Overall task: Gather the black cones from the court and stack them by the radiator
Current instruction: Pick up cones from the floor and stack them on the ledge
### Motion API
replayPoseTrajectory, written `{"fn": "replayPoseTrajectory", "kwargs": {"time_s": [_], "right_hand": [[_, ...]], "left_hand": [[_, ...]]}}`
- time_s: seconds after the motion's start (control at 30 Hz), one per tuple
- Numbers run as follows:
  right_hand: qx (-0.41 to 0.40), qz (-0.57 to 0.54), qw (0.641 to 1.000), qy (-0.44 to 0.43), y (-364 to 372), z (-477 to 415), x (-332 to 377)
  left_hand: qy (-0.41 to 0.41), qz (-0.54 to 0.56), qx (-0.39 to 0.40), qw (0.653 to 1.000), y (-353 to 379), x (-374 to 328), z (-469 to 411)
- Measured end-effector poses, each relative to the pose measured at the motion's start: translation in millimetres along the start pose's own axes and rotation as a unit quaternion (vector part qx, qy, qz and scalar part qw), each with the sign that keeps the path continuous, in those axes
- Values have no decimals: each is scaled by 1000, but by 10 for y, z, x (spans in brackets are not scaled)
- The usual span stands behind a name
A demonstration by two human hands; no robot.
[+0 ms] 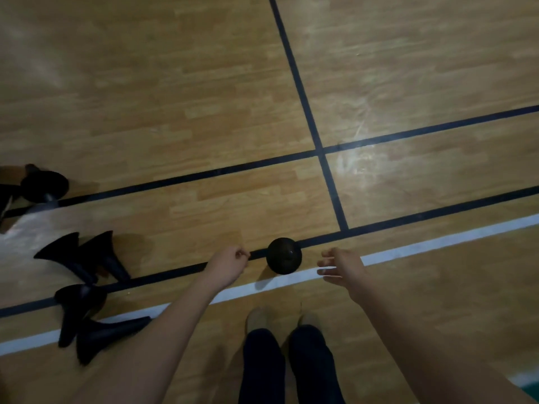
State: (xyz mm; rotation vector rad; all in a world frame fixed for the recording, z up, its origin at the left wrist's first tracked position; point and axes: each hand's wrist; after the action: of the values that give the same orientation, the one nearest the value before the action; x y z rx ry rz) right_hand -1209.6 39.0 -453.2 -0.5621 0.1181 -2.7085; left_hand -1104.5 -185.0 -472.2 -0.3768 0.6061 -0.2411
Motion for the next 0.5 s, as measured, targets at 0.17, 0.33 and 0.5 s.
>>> {"fn": "replayPoseTrajectory", "kwargs": {"time_s": [0.17, 0.33, 0.5], "right_hand": [[2, 70, 998, -4, 275, -1476, -423], [20, 224, 967, -117, 635, -2728, -947], [28, 291, 942, -163, 871, -3569, -1373]], "left_hand": [[-79, 43, -3, 996, 743, 812, -1292], [-128, 114, -1, 985, 1567, 1461, -2628], [-161, 189, 21, 968, 2256, 1727, -3455]]}}
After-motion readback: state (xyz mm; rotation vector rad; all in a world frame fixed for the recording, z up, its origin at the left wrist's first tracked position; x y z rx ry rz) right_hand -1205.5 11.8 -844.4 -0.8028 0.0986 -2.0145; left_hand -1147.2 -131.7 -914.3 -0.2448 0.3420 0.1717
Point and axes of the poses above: each hand's wrist, its own z-axis away from the middle knuckle, its own y-axis out of the palm, x = y × z, and after that the axes turned 2 degrees about y, right-handed
